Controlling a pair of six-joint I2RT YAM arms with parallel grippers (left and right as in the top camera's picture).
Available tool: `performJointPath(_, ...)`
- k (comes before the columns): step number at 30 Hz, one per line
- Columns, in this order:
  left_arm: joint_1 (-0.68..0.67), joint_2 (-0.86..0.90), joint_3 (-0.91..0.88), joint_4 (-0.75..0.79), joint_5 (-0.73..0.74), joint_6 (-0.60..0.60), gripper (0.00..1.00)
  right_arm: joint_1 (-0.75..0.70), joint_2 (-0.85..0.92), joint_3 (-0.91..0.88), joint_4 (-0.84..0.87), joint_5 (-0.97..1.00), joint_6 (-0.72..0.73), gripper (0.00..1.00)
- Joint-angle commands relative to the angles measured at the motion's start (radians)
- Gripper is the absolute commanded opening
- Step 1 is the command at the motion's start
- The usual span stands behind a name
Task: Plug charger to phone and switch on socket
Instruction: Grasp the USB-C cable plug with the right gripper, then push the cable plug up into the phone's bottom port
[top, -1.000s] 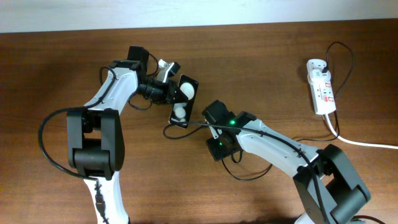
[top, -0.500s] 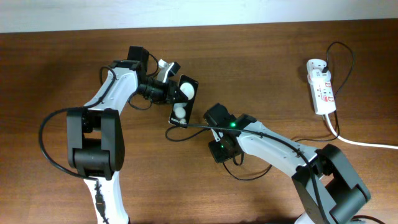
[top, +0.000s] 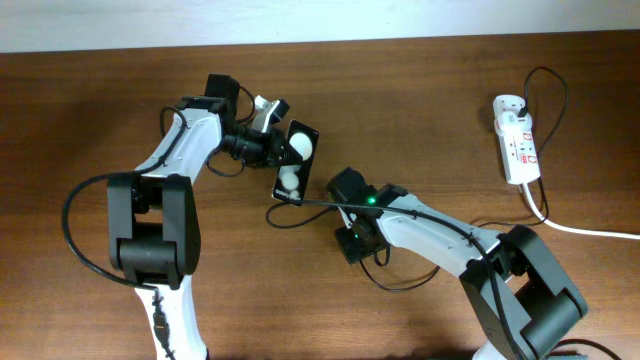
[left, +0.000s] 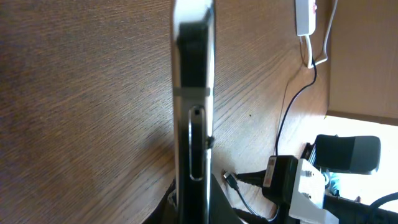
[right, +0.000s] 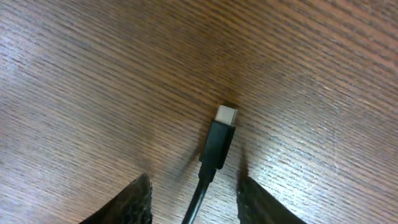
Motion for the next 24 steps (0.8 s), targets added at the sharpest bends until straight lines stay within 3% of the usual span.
performJointPath(1, -0.001, -0.031, -0.008, 0.002, 0.045, -0.008, 0.00, -0.026, 0.006, 0.002, -0.001, 0.016, 0.040, 0.47)
performJointPath(3, -0.001, -0.031, -0.008, 0.002, 0.045, -0.008, 0.00, -0.056, 0.006, 0.002, 0.000, -0.003, 0.056, 0.42)
performJointPath(5, 0.000, -0.031, -0.008, 0.002, 0.045, -0.008, 0.00, -0.069, 0.006, 0.002, 0.000, -0.027, 0.056, 0.29)
performJointPath(10, 0.000, -0.031, -0.008, 0.002, 0.045, -0.008, 0.00, -0.069, 0.006, 0.002, 0.000, -0.037, 0.056, 0.28)
performJointPath(14, 0.000, -0.031, -0.008, 0.002, 0.045, -0.008, 0.00, -0.069, 0.005, 0.026, -0.034, -0.057, 0.056, 0.05)
performJointPath(18, 0.007, -0.031, -0.008, 0.006, 0.071, -0.008, 0.00, -0.069, -0.029, 0.071, -0.080, -0.087, 0.048, 0.04)
performJointPath(22, 0.011, -0.031, -0.014, 0.002, 0.180, -0.004, 0.00, -0.070, -0.205, 0.077, -0.081, -0.374, -0.074, 0.04)
performJointPath(24, 0.027, -0.031, -0.041, 0.015, 0.269, -0.001, 0.00, -0.070, -0.272, 0.077, -0.083, -0.422, -0.080, 0.04)
